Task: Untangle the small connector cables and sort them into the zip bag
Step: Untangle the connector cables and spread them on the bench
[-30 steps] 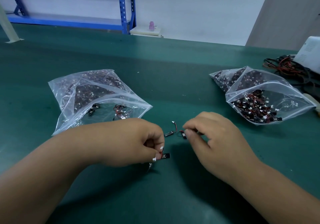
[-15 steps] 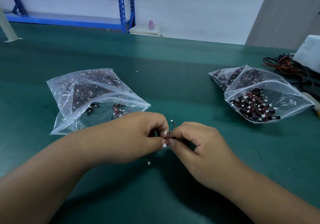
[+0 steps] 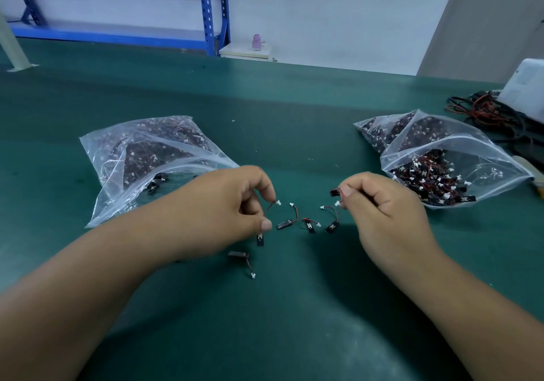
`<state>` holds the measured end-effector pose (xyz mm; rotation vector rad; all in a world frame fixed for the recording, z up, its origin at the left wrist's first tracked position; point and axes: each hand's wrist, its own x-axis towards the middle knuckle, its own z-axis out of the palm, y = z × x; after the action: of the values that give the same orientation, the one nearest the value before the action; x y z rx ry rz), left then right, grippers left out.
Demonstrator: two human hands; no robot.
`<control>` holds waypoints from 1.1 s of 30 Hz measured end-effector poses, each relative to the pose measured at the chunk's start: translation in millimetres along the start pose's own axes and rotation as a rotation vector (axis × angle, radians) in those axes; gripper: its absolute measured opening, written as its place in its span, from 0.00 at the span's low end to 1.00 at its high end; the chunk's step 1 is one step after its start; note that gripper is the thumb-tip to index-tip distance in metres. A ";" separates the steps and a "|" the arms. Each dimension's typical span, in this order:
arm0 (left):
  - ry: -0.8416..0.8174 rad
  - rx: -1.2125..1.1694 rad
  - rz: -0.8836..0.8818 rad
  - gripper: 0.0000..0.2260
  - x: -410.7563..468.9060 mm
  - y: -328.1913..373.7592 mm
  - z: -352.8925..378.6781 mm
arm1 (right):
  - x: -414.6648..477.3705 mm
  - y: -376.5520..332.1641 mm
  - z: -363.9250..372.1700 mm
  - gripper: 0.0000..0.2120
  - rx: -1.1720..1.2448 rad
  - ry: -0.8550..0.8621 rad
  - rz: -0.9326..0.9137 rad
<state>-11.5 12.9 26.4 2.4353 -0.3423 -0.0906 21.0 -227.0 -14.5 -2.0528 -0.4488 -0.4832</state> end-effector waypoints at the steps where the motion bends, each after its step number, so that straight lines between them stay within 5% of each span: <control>1: 0.024 0.021 -0.012 0.11 0.2 -0.8 -1.4 | 2.3 5.3 -0.6 0.09 -0.027 0.011 0.040; 8: 0.087 0.062 -0.055 0.11 0.3 -1.1 -5.4 | 6.6 20.7 3.4 0.08 -0.173 -0.012 0.185; 28: -0.043 -0.077 0.103 0.08 -1.7 6.4 10.1 | 1.7 16.3 5.8 0.10 -0.266 -0.075 0.075; 33: 0.024 -0.201 0.173 0.09 -1.7 7.7 12.7 | -5.7 -10.1 1.2 0.10 -0.209 -0.045 -0.201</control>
<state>-16.8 -0.2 21.4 2.1973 -0.5073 -0.0193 11.4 -221.8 -10.7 -2.2331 -0.6594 -0.6276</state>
